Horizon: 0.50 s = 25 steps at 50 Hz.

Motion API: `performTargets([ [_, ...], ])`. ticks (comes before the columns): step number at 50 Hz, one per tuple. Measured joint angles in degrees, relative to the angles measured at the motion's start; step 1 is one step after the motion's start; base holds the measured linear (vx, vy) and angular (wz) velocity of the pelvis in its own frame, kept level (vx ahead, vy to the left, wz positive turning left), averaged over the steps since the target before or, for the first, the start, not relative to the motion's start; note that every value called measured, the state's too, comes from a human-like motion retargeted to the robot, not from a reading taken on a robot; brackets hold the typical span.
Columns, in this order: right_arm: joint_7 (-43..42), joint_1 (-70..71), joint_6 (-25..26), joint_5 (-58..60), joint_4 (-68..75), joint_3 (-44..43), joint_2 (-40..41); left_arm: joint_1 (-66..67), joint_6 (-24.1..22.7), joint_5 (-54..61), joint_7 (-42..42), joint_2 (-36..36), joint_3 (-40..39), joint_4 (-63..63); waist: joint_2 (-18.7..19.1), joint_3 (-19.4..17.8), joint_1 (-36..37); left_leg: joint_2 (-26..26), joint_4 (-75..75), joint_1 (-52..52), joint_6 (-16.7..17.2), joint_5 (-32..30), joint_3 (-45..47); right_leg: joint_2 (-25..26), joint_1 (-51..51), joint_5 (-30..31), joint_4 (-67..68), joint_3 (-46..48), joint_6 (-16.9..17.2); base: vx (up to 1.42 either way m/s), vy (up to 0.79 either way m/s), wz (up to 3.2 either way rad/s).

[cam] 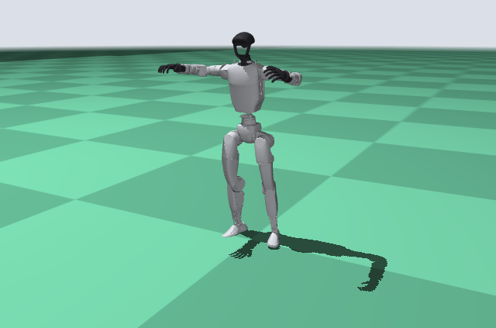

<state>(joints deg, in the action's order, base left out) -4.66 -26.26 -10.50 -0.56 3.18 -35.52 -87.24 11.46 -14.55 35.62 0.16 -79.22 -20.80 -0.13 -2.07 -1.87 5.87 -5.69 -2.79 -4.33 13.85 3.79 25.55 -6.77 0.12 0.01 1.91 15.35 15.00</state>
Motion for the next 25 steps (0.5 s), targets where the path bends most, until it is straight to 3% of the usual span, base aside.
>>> performTargets([
  [7, 1.4, 9.0, 2.6, -5.2, -4.1, 17.1, 15.0, -5.6, 1.8, -5.1, 3.4, 8.6, 10.3, 1.2, -0.7, -0.7, 0.6, 0.8, 0.0, -0.3, -1.0, 0.4, -0.2, -0.8, 0.3, -0.4, 0.2, 0.1, 0.0, 0.0, 0.0, 0.0],
  [16, 6.4, 15.0, 3.0, 3.3, 1.1, 41.6, 37.6, -7.8, 3.2, -17.6, 7.1, 28.4, 21.3, 11.5, -2.0, -1.5, 0.4, 2.0, 0.1, -0.5, -1.7, 1.3, -0.6, -2.2, 0.4, -1.0, 0.8, 0.2, 0.0, 0.02, 0.06, 0.04],
  [25, 4.3, 18.9, 2.9, 5.1, 3.8, 52.5, 47.1, -12.3, 4.1, -20.3, 10.0, 33.0, 29.2, 23.7, -3.6, -1.2, 0.1, 3.0, 0.3, -0.3, -2.0, 2.3, -0.5, -3.3, -0.1, -1.3, 1.4, -0.2, 0.0, 0.01, 0.09, -0.01],
])
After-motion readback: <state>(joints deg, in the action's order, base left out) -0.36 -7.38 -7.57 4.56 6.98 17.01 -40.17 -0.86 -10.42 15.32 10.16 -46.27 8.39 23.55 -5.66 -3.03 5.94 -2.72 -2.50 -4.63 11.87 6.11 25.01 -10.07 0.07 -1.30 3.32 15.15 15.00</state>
